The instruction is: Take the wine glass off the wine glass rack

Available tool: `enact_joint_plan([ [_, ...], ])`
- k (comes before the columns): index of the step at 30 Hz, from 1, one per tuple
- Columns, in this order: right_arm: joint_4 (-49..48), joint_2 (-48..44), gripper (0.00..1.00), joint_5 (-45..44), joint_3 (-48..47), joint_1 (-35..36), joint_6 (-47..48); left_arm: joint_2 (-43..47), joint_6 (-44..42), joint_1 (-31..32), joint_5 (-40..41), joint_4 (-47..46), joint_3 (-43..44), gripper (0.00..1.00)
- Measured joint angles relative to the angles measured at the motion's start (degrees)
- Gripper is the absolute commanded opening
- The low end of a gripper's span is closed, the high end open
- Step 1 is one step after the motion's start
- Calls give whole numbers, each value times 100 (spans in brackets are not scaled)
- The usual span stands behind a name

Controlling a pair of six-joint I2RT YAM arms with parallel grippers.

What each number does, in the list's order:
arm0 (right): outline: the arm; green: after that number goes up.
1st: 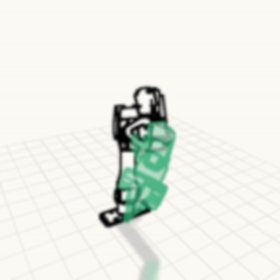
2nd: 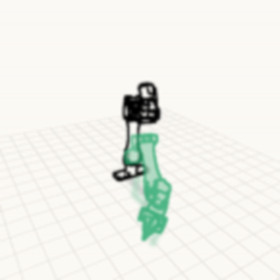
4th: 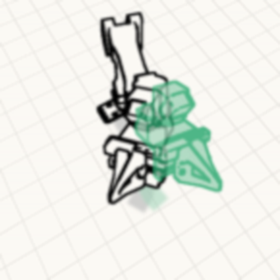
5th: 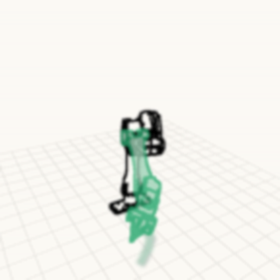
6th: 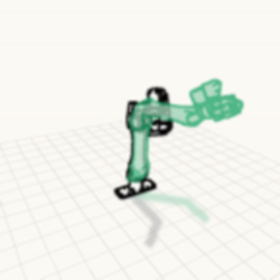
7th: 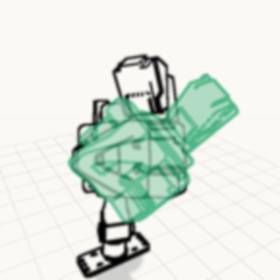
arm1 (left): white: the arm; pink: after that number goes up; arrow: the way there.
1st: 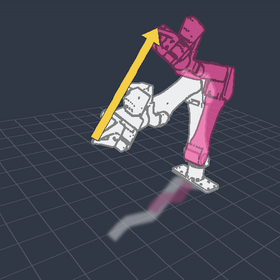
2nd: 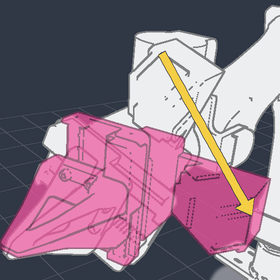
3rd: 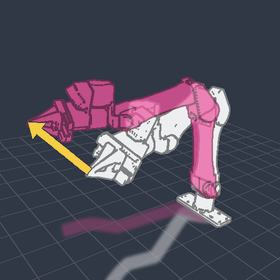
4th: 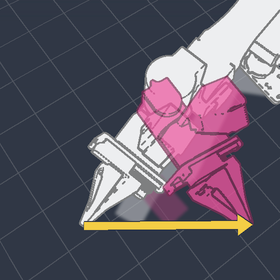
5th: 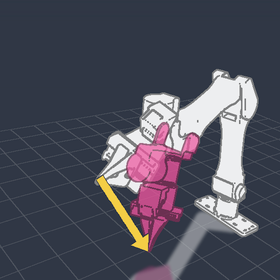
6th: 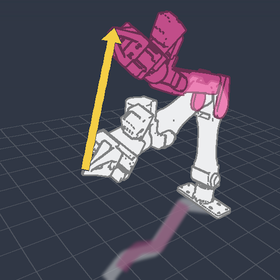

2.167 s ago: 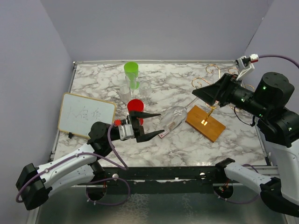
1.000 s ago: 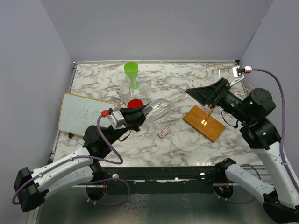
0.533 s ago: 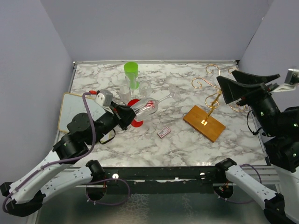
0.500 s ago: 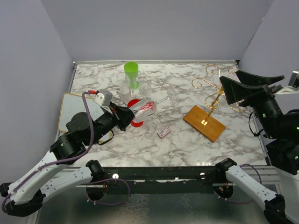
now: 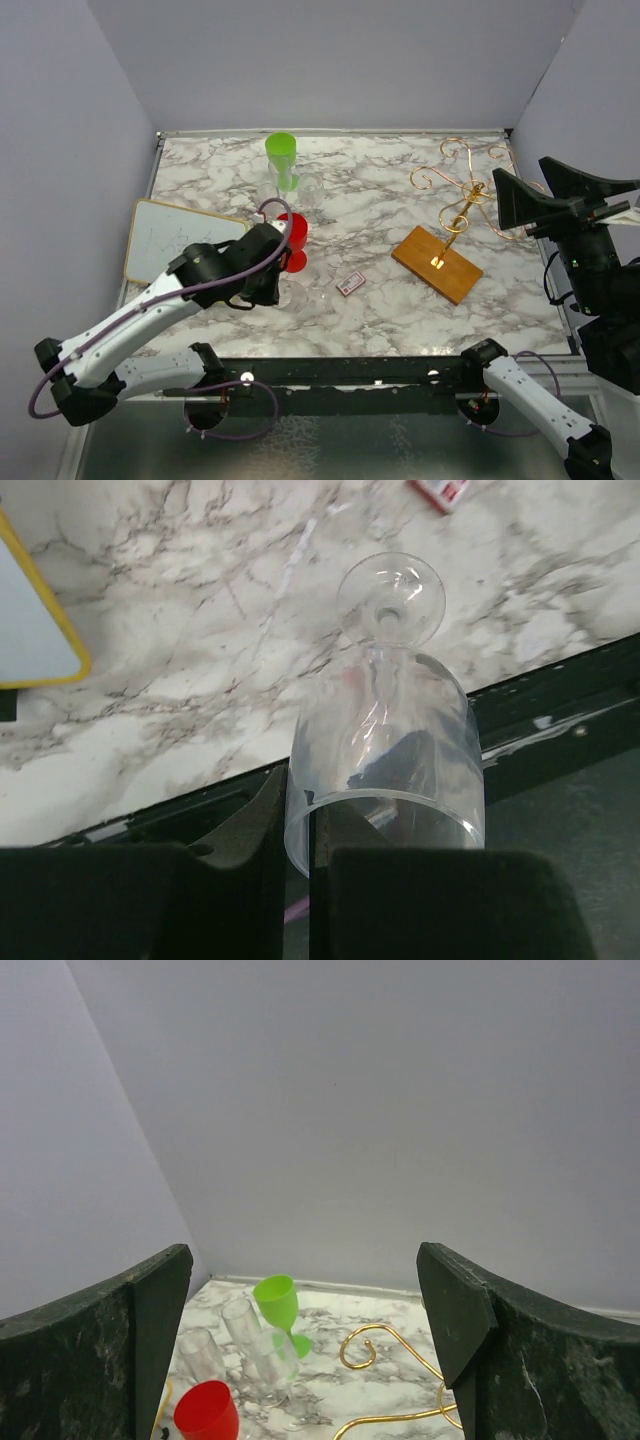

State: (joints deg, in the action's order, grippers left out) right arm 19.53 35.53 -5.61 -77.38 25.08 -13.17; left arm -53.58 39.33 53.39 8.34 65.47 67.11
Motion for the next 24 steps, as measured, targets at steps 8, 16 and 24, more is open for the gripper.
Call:
enact_joint_plan([
  [8,332,-208,96,-35,-2,0,164,-1285,-413,-317,153,658,208,0],
  [16,568,-396,96,-232,-96,0,409,-2090,-1353,-1598,44,352,315,0],
  [24,723,-431,96,-293,-96,0,588,-2282,-1720,-1620,-37,264,446,29],
])
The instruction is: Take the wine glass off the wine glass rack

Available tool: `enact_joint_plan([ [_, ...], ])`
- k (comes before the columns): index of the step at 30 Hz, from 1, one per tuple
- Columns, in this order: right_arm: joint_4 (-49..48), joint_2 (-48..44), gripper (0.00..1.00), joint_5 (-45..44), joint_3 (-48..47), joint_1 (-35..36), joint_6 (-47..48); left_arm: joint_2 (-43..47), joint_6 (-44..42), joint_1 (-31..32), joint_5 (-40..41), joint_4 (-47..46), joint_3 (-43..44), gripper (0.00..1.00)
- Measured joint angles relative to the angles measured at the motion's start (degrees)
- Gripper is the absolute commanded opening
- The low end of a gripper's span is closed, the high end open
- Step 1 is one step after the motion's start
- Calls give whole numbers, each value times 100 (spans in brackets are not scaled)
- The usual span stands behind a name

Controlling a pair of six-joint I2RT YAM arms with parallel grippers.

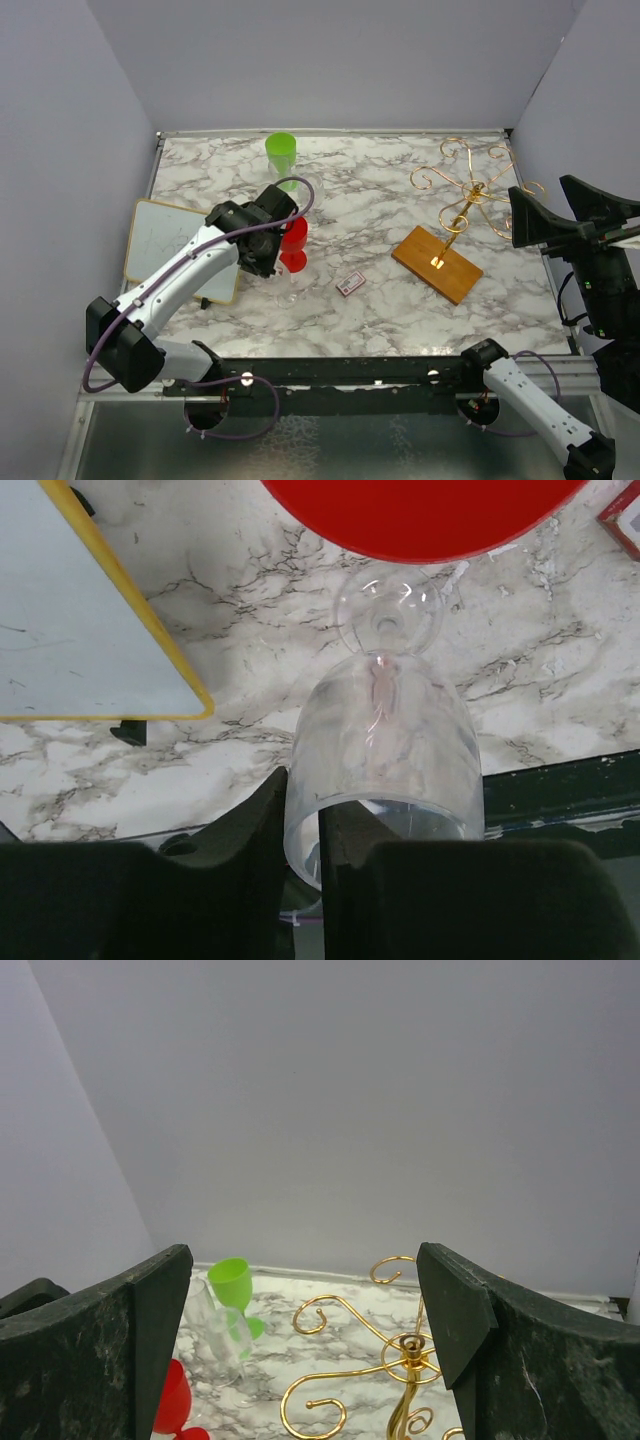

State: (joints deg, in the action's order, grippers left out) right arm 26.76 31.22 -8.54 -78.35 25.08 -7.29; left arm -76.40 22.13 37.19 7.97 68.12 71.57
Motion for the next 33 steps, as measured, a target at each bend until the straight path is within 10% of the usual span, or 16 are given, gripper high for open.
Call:
enact_joint_plan([
  [14,55,2,96,2,0,0,216,-79,-133,0,-129,-79,756,70],
  [26,874,221,100,-107,-295,0,186,546,-424,0,-260,-247,2065,78],
  [33,1318,240,100,-136,-608,0,-13,1429,-695,0,-667,-1825,2109,86],
])
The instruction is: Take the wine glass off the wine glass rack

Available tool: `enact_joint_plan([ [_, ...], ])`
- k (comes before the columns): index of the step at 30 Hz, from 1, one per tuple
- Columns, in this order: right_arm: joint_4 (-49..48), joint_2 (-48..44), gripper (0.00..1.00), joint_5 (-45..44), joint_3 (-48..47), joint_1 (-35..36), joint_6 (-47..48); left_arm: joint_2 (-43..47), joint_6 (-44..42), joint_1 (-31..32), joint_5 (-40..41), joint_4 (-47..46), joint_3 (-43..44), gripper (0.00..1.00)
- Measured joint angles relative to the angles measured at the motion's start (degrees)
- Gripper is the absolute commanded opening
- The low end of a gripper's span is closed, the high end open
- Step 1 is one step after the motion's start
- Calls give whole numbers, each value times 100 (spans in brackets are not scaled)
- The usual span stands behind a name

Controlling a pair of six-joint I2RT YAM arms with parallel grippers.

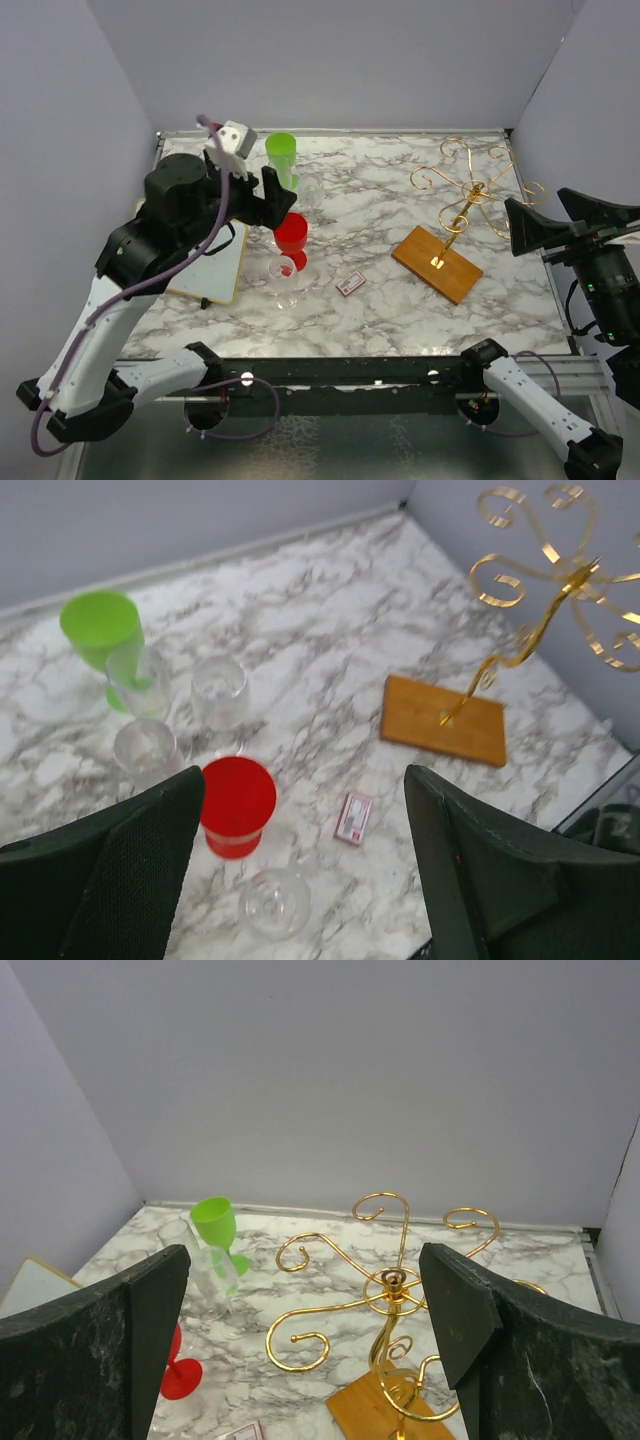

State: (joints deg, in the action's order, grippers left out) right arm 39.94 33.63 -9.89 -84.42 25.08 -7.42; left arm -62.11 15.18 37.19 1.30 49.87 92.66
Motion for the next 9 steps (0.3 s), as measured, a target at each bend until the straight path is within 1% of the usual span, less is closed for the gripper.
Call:
enact_joint_plan([
  [2,129,0,100,-9,-114,0,-31,459,-79,0,-85,-837,-284,89],
  [5,330,0,100,-87,-339,0,-79,1172,-236,0,-221,-2092,-892,99],
  [7,404,2,100,-151,-457,0,-116,1591,-367,0,-332,-2861,-1252,100],
  [9,490,2,100,-195,-544,0,-144,1864,-472,0,-352,-3377,-1464,100],
])
